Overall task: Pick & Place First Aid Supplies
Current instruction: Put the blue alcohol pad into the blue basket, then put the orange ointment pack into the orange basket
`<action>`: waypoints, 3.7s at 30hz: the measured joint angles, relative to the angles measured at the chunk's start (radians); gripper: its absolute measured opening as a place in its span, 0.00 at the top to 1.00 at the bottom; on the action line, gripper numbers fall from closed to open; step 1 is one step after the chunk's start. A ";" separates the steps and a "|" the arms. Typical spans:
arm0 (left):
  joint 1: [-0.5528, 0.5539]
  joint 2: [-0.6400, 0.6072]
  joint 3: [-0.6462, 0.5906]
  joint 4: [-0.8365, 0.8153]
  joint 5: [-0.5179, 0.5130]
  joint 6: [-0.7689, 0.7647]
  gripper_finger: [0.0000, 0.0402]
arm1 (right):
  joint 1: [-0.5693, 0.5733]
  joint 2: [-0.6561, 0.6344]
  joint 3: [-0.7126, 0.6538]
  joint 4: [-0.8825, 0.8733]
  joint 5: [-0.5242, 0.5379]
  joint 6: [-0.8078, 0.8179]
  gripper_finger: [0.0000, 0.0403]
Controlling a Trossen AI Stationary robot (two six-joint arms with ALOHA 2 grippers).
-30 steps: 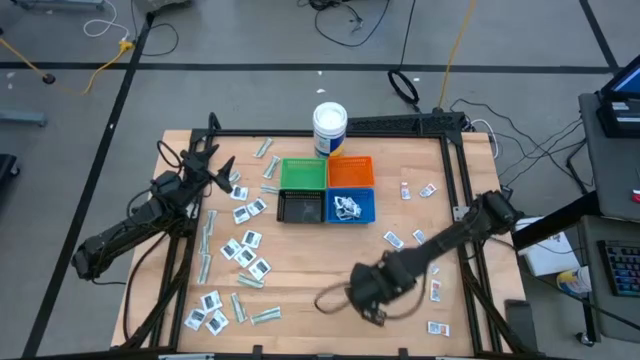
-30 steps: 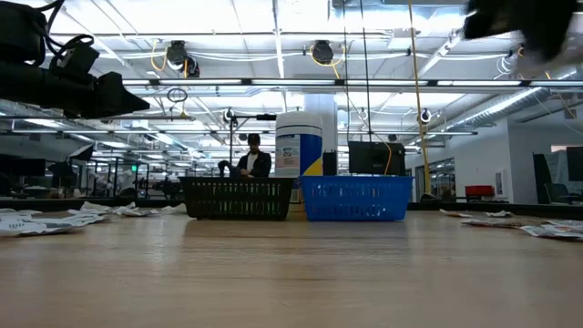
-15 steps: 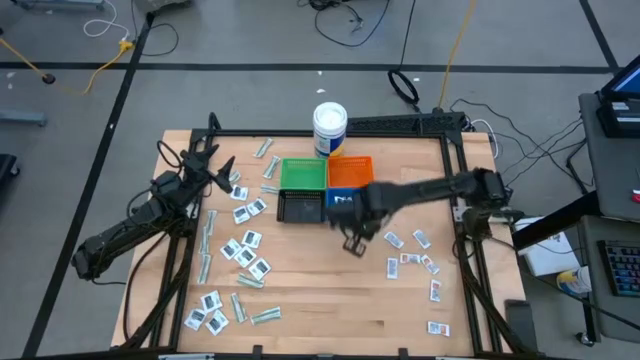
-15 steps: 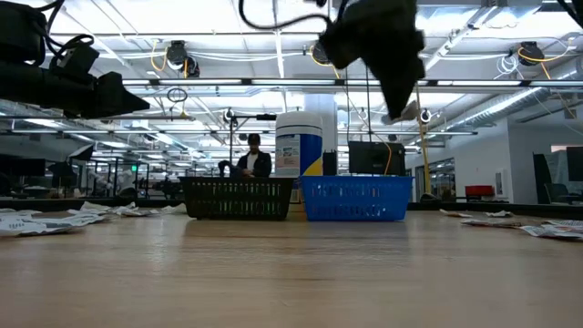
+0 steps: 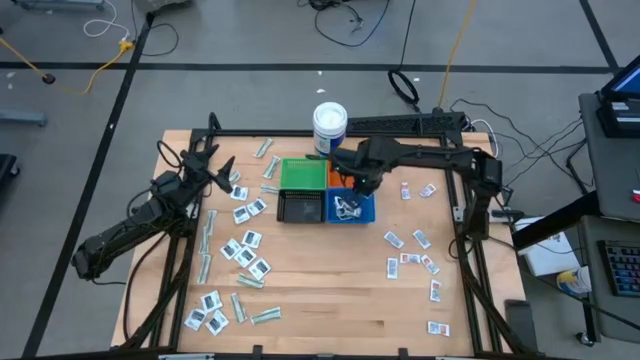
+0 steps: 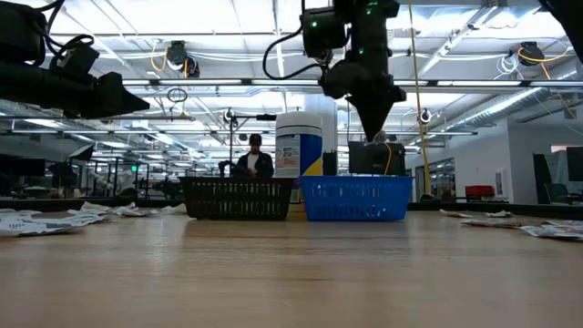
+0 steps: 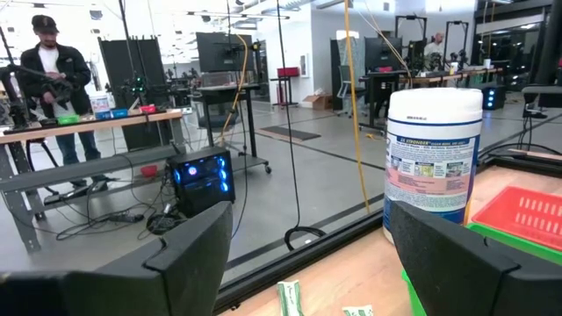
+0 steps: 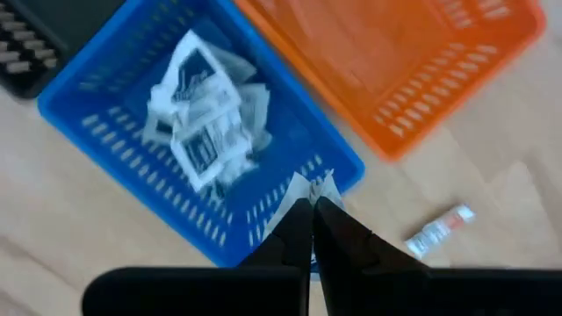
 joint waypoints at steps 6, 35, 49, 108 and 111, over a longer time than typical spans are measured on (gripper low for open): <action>0.000 0.000 0.000 0.000 0.000 0.000 0.23 | 0.021 0.062 0.000 0.101 -0.003 0.028 1.00; 0.000 0.000 0.000 0.000 0.000 0.000 0.23 | 0.066 0.121 -0.002 0.142 0.126 0.355 0.54; 0.000 0.000 0.000 0.000 0.000 0.000 0.23 | 0.048 0.093 0.000 0.118 0.128 0.528 0.48; 0.000 0.000 0.000 0.000 0.000 0.000 0.23 | -0.267 -0.433 -0.988 0.667 0.077 0.344 0.53; 0.000 0.000 0.000 0.000 0.000 0.000 0.23 | -0.267 -0.431 -0.987 0.668 0.075 0.356 0.62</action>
